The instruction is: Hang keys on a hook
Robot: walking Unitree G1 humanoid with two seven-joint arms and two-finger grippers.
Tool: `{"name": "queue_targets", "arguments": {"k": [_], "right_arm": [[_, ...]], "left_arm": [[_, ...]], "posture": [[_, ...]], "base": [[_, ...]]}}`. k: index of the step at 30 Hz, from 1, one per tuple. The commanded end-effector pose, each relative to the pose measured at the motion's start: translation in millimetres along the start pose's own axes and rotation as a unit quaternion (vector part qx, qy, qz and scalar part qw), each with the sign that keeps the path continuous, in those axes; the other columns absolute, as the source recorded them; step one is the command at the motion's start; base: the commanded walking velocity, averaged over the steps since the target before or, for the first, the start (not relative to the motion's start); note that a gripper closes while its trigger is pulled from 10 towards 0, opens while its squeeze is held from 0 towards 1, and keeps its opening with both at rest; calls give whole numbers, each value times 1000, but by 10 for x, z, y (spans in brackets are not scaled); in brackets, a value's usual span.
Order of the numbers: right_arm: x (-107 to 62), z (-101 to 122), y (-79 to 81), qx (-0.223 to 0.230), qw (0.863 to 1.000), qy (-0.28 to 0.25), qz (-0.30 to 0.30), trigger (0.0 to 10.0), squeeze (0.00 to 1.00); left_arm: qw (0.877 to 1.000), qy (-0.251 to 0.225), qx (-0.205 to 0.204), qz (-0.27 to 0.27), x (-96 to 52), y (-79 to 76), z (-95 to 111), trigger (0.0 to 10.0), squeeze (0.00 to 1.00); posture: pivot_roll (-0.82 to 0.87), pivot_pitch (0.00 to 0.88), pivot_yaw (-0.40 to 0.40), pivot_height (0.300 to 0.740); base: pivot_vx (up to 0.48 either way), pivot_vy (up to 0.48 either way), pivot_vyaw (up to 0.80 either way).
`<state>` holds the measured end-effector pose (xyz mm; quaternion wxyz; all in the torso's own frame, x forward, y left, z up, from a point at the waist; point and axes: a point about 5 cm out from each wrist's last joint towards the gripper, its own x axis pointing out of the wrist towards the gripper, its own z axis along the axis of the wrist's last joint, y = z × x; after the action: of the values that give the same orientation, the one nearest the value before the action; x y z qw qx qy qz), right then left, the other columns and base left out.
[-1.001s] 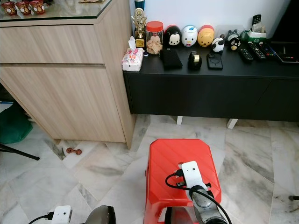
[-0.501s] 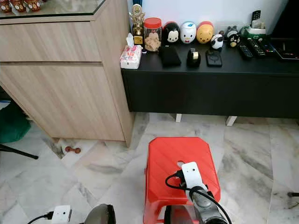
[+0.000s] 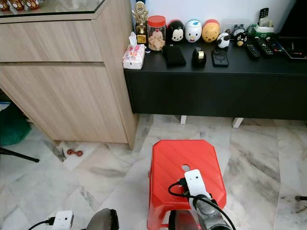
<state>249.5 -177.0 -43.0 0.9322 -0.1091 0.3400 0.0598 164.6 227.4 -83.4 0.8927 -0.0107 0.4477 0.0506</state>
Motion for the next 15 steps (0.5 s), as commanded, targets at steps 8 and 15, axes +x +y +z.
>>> {"name": "queue_targets", "arguments": {"k": [8, 15], "right_arm": [[-33, -129, -33, 11, 1000, 23, -4, 10000, 0], [-10, -57, 7, 30, 999, 12, -8, 10000, 0]], "left_arm": [[1000, 15, 7, 2, -24, 33, -91, 10000, 0], [1000, 14, 10, 2, -23, 26, -87, 10000, 0]], "posture": [[4, 103, 9, 626], [6, 101, 8, 626]], "base": [[0, 0, 0], [0, 0, 0]]}}
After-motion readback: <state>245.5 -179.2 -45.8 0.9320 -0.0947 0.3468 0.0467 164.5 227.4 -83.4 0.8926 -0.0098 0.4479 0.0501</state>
